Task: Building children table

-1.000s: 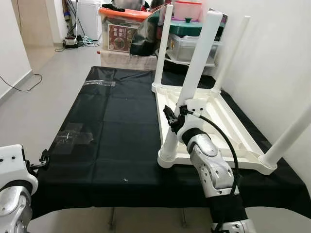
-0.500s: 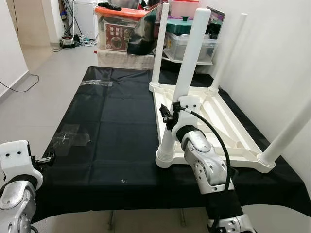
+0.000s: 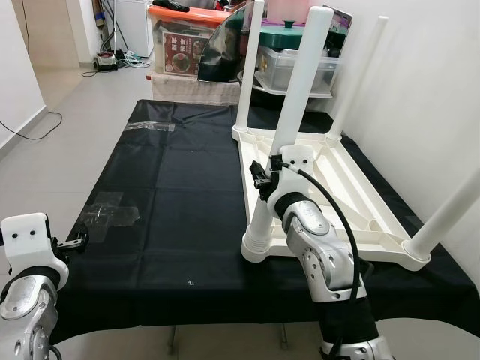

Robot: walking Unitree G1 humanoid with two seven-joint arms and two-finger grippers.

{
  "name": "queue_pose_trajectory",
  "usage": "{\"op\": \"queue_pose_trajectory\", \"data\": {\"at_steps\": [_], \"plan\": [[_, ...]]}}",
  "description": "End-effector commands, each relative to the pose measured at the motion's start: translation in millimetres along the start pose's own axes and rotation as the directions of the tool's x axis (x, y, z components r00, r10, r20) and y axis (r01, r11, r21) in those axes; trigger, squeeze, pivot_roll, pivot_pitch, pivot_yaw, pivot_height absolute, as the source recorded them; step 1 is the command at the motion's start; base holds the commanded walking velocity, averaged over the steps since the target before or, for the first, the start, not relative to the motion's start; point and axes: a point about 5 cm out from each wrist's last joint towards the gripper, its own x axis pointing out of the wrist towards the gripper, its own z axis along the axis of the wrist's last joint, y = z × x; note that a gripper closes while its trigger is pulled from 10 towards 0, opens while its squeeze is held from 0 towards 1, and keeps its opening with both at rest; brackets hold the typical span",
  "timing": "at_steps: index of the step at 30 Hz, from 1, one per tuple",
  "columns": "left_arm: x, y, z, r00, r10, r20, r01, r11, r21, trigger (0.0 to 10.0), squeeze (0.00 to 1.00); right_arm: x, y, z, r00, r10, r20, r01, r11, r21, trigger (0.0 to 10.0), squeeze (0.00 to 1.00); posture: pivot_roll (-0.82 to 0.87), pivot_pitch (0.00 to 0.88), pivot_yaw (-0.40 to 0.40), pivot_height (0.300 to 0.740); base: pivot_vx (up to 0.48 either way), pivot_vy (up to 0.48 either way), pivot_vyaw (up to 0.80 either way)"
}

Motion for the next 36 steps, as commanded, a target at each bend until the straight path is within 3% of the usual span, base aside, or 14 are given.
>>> {"op": "queue_pose_trajectory", "data": {"at_steps": [1,12,17,25,36], "plan": [[1.4,-2.9,-3,1.000,-0.007,-0.010,0.007,1.000,0.015,10.0,0.00,-5.3,-26.1,-37,0.974,-0.136,-0.182,0.135,0.991,-0.019,10.0,0.00,0.06,0.000,-0.078,0.740,0.000,0.000,0.00],[0.4,-4.4,-3,1.000,-0.008,-0.009,0.008,1.000,0.015,10.0,0.00,-10.6,-24.3,-31,0.987,-0.102,-0.126,0.106,0.994,0.028,10.0,0.00,0.06,0.000,-0.076,0.740,0.000,0.000,0.00],[2.3,-6.6,0,1.000,-0.015,-0.002,0.015,1.000,0.013,10.0,0.00,0.3,-17.3,6,1.000,0.002,0.020,-0.005,0.986,0.168,10.0,0.00,0.05,0.000,-0.066,0.740,0.000,0.000,0.00],[4.0,-7.4,2,1.000,-0.021,0.005,0.021,1.000,0.015,10.0,0.00,9.9,-21.7,53,0.982,0.069,0.174,-0.095,0.985,0.147,10.0,0.00,0.05,0.000,-0.064,0.740,0.000,0.000,0.00],[3.9,-11.1,2,0.999,-0.033,0.007,0.033,0.999,0.010,10.0,0.00,10.8,-19.1,53,0.978,0.139,0.158,-0.167,0.969,0.182,10.0,0.00,0.05,0.000,-0.061,0.740,0.000,0.000,0.00]]}}
